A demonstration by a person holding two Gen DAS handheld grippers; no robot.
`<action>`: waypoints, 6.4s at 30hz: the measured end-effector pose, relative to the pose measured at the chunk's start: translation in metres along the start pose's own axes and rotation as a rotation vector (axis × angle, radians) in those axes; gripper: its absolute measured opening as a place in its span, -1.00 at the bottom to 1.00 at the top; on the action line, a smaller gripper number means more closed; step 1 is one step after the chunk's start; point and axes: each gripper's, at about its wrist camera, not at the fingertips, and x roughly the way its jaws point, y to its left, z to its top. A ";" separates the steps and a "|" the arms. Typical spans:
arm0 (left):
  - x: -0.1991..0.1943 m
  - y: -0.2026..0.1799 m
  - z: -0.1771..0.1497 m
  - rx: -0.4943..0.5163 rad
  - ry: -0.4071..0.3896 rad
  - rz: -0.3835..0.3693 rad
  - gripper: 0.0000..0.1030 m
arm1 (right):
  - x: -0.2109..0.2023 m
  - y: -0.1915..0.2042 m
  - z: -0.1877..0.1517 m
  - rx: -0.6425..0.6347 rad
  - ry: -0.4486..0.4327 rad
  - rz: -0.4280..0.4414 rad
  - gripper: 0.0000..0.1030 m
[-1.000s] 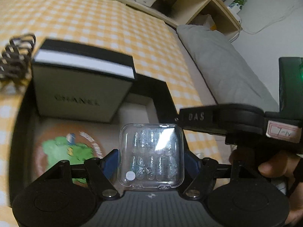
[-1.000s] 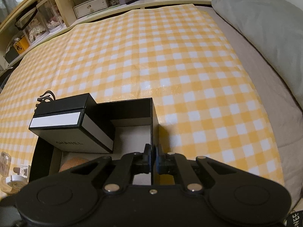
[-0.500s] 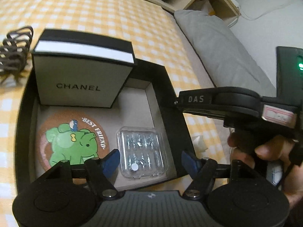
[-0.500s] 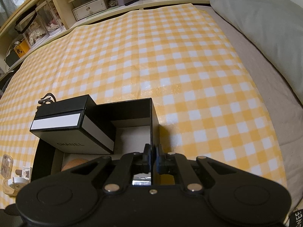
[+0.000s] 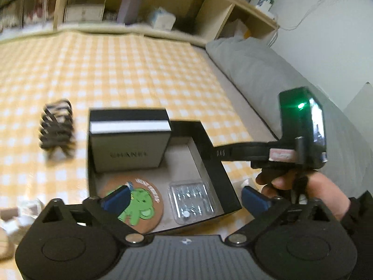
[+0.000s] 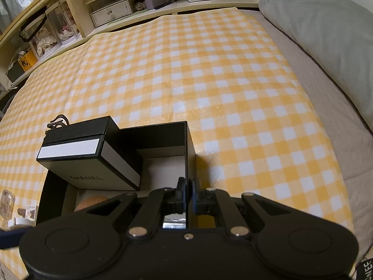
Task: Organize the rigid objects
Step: 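Move the left tool back to the clear case of pink items, then close the left tool on the clear case of pink items, then lift the pink-item case with the left tool and carry it to the tray, then lower the pink-item case beside the CHANEL box and open the left tool, then move the left tool back to the light wooden oval piece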
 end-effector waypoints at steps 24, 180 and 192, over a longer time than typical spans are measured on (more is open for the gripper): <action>-0.079 0.203 -0.001 -0.054 -0.026 0.521 1.00 | 0.008 0.013 0.017 -0.034 0.062 -0.048 -0.91; -0.017 0.012 -0.004 0.133 -0.023 0.034 1.00 | 0.010 0.000 0.005 -0.003 0.075 -0.024 -0.86; -0.066 0.090 0.009 -0.011 -0.072 0.250 1.00 | 0.009 0.000 0.004 -0.004 0.075 -0.024 -0.86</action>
